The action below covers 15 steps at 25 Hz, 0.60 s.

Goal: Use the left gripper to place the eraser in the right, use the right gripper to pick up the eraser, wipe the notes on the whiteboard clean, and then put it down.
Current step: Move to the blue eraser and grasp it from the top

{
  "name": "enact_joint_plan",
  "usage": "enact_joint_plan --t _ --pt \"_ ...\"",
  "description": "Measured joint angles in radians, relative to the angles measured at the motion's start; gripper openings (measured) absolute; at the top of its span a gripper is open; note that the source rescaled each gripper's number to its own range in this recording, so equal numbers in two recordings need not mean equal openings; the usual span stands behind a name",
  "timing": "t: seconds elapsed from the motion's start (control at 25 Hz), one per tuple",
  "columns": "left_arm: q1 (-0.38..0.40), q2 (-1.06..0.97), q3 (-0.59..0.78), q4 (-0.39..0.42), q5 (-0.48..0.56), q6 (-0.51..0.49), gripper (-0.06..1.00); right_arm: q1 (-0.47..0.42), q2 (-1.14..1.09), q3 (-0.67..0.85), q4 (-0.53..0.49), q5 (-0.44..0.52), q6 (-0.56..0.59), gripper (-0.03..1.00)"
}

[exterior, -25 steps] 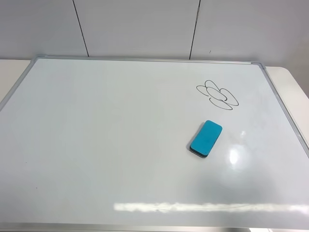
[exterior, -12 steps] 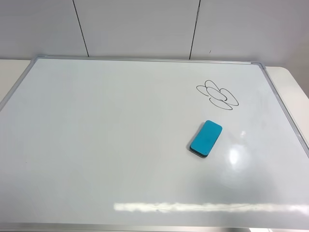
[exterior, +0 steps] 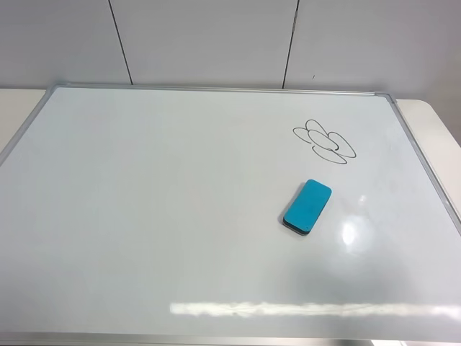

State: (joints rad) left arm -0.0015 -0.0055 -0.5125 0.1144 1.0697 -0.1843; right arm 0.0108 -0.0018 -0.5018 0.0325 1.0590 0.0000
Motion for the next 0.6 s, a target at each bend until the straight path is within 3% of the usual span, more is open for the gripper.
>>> enact_joint_plan --t 0.6 --pt "0.0 0.0 0.0 0.0 0.0 0.0 1.0 0.0 0.0 0.0 0.005 0.0 0.084 1.0"
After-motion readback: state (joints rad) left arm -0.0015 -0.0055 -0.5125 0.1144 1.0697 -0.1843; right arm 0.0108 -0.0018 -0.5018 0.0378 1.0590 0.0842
